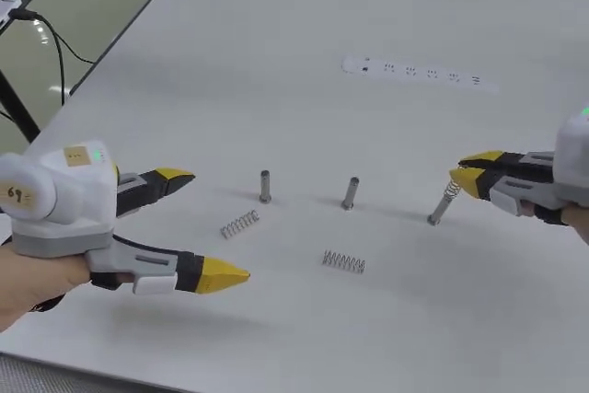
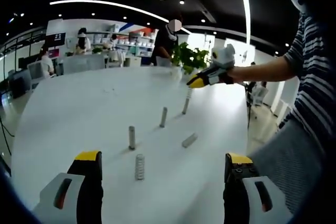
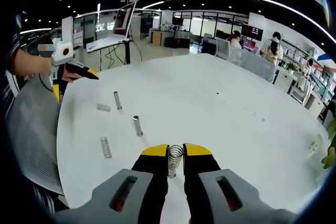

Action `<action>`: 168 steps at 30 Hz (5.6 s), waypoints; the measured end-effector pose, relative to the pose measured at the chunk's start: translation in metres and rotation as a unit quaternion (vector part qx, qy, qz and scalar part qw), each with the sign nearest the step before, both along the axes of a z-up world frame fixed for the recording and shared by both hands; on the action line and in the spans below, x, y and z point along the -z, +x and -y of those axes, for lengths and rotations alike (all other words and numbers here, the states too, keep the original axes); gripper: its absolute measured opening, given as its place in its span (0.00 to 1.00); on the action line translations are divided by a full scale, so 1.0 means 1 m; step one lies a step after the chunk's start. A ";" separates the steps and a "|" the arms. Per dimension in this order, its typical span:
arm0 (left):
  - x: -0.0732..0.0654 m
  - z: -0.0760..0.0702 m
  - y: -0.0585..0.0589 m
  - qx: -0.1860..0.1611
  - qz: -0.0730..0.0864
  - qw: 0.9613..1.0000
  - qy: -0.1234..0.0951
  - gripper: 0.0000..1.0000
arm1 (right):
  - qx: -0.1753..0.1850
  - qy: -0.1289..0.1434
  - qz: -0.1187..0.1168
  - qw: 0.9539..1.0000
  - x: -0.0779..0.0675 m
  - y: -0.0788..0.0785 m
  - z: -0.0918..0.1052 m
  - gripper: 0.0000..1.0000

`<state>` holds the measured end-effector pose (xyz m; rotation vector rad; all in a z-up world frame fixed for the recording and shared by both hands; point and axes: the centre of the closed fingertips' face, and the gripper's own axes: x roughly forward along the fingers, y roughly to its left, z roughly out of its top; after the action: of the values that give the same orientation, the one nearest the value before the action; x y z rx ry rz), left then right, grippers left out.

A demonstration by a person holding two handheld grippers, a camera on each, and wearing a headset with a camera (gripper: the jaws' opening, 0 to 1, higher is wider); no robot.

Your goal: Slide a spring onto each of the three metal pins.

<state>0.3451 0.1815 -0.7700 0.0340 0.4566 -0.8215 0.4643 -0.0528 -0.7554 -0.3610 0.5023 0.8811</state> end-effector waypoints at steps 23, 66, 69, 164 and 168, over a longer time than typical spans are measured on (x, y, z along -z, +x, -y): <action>0.005 0.005 -0.007 0.002 -0.010 1.000 -0.002 0.92 | 0.018 -0.019 -0.042 0.999 0.048 -0.011 0.002 0.08; 0.003 0.008 -0.006 0.010 -0.008 1.000 0.001 0.92 | 0.079 0.058 -0.073 0.992 0.030 -0.024 0.005 0.27; 0.004 0.008 -0.006 0.008 -0.010 1.000 0.002 0.92 | 0.083 0.066 -0.077 0.991 0.028 -0.026 0.004 0.28; 0.007 0.047 -0.018 0.074 -0.015 0.997 0.014 0.81 | -0.274 -0.197 -0.094 0.937 0.067 -0.109 -0.082 0.08; 0.007 0.061 -0.018 0.091 -0.016 0.996 0.009 0.78 | -0.276 -0.189 -0.084 0.939 0.056 -0.111 -0.081 0.08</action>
<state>0.3275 0.1204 -0.7767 0.0799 0.4968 -0.9984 0.3537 0.0281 -0.8111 -0.8091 0.7508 1.3705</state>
